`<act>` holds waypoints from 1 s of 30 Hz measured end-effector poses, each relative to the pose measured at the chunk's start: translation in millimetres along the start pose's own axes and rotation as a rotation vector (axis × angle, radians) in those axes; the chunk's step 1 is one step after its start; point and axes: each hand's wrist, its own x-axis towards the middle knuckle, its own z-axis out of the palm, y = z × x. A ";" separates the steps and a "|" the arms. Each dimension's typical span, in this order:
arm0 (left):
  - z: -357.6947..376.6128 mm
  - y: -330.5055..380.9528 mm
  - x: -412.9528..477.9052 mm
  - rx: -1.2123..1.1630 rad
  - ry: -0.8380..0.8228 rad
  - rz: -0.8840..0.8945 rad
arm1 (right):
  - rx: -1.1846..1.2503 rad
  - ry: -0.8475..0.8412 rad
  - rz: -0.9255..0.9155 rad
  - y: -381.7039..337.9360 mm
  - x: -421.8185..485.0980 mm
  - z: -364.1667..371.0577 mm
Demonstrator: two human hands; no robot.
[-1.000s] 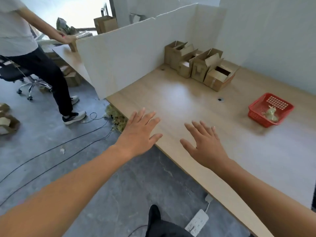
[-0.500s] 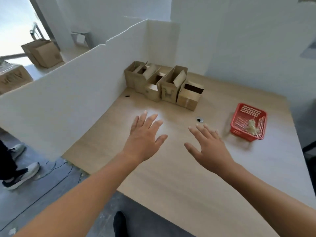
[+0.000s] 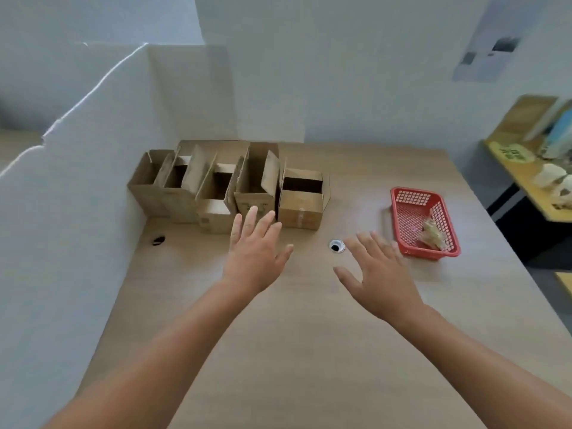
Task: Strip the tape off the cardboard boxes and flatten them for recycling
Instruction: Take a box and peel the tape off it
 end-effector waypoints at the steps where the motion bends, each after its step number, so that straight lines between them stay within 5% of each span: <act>1: 5.3 -6.5 18.9 0.009 -0.002 0.005 | -0.007 0.005 0.009 3.4 16.7 1.8; 17: 127.4 -58.6 246.5 0.334 -0.021 0.009 | 0.075 0.075 0.230 63.7 303.8 115.3; 24: 131.4 -51.4 249.1 0.456 -0.022 0.002 | 0.266 0.113 0.241 77.0 304.5 133.6; 30: 112.8 -32.6 173.0 0.270 -0.109 0.198 | 0.520 0.106 0.273 75.3 215.3 115.1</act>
